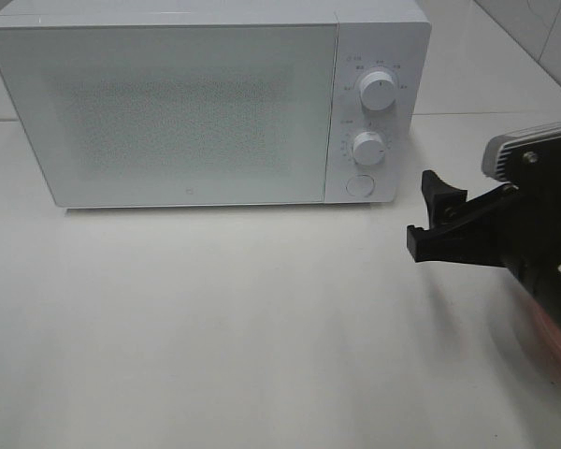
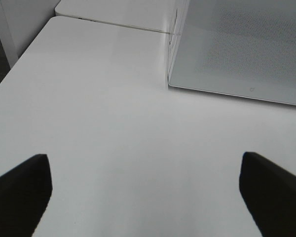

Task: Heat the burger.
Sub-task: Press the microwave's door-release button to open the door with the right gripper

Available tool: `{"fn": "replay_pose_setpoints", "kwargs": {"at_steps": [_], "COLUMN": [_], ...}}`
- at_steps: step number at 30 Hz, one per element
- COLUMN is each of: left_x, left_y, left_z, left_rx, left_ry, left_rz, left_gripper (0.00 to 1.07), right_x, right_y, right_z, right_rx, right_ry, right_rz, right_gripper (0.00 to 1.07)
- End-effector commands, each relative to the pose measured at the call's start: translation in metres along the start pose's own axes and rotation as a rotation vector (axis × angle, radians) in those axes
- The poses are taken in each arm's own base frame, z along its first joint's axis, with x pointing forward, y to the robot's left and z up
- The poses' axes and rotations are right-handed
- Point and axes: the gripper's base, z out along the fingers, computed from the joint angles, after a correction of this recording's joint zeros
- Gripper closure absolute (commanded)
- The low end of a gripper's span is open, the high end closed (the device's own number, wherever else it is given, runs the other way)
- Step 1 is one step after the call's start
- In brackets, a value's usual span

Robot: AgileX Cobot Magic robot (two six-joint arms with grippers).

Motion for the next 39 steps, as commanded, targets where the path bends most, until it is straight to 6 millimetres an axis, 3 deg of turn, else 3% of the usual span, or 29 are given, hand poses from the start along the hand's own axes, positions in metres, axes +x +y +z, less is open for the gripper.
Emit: {"fn": "replay_pose_setpoints", "kwargs": {"at_steps": [1,8,22,24,27,30,32,35,37,39], "left_x": [0.001,0.001,0.001,0.001,0.001,0.001,0.001,0.001,0.001,0.001], "left_y": [0.000,0.000,0.000,0.000,0.000,0.000,0.000,0.000,0.000,0.000], "left_z": [-0.002,-0.002,-0.002,-0.002,-0.002,-0.002,-0.002,-0.002,-0.002,-0.002], "left_rx": [0.002,0.002,0.002,0.002,0.002,0.002,0.002,0.002,0.002,0.002], "left_ry": [-0.029,-0.029,-0.029,-0.029,-0.029,-0.029,-0.029,-0.029,-0.029,-0.029], "left_rz": [-0.002,-0.002,-0.002,-0.002,-0.002,-0.002,-0.002,-0.002,-0.002,-0.002], "left_gripper": [0.09,0.09,0.09,0.09,0.09,0.09,0.09,0.09,0.09,0.09], "right_x": [0.001,0.009,0.020,0.020,0.022,0.022,0.024,0.027,0.029,0.029], "right_y": [0.011,0.029,0.032,0.032,0.033,0.033,0.034,0.035,0.036,0.036], "right_z": [0.008,0.027,0.030,0.030,0.029,0.029,0.029,0.029,0.028,0.028], "right_rx": [-0.005,-0.017,-0.013,-0.009,0.006,0.009,0.026,0.042,0.073,0.080], "right_ry": [-0.003,0.043,0.093,0.100,0.120,0.125,0.154,0.184,0.208,0.207], "right_rz": [-0.005,0.044,0.244,0.342,0.650,0.708,0.929,1.059,1.313,1.379], "right_gripper": [0.34,0.34,0.35,0.38,0.51,0.53,0.64,0.71,0.86,0.89]}}
